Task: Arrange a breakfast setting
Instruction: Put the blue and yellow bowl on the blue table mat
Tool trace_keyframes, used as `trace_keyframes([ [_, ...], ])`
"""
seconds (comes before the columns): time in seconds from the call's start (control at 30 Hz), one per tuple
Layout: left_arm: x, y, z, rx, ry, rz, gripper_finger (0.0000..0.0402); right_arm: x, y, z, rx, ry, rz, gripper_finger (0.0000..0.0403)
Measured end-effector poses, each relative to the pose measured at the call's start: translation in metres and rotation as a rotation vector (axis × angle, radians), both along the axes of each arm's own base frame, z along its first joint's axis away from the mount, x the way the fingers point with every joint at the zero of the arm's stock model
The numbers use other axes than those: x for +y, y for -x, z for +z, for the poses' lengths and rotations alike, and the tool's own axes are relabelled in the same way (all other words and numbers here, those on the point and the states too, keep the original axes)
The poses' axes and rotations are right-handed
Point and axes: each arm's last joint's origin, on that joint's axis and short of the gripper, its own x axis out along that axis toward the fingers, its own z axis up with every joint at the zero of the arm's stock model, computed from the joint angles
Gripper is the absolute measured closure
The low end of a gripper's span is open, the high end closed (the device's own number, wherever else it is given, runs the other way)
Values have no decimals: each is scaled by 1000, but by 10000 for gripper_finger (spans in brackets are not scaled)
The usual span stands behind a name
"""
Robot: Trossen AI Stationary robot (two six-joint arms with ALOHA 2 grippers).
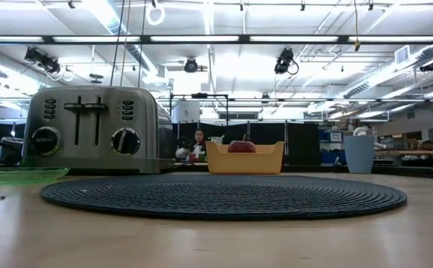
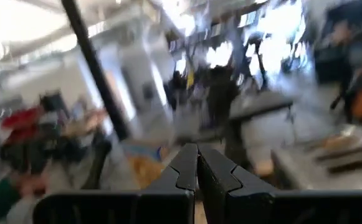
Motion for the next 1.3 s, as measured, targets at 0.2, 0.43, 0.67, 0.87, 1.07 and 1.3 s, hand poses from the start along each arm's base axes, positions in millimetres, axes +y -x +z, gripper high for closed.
trace_keyframes([
  [0.2, 0, -3, 3, -48, 56, -31, 379, 35, -22, 11, 284, -35, 68, 385],
  [0.43, 0, -3, 2, -61, 145, -77, 379, 91, -44, 6, 549, -279, 94, 385],
  [0.67, -2, -13, -10, 73, 167, -166, 379, 156, -55, -14, 817, -683, 92, 397],
  [0.87, -4, -34, -24, 217, 200, -263, 379, 214, -51, -46, 1022, -942, 25, 395],
  [1.07, -5, -48, -39, 354, 219, -261, 379, 242, -34, -76, 1289, -1193, -195, 395],
  [1.3, -7, -48, -44, 413, 225, -271, 379, 235, -18, -95, 1597, -1056, -384, 390],
])
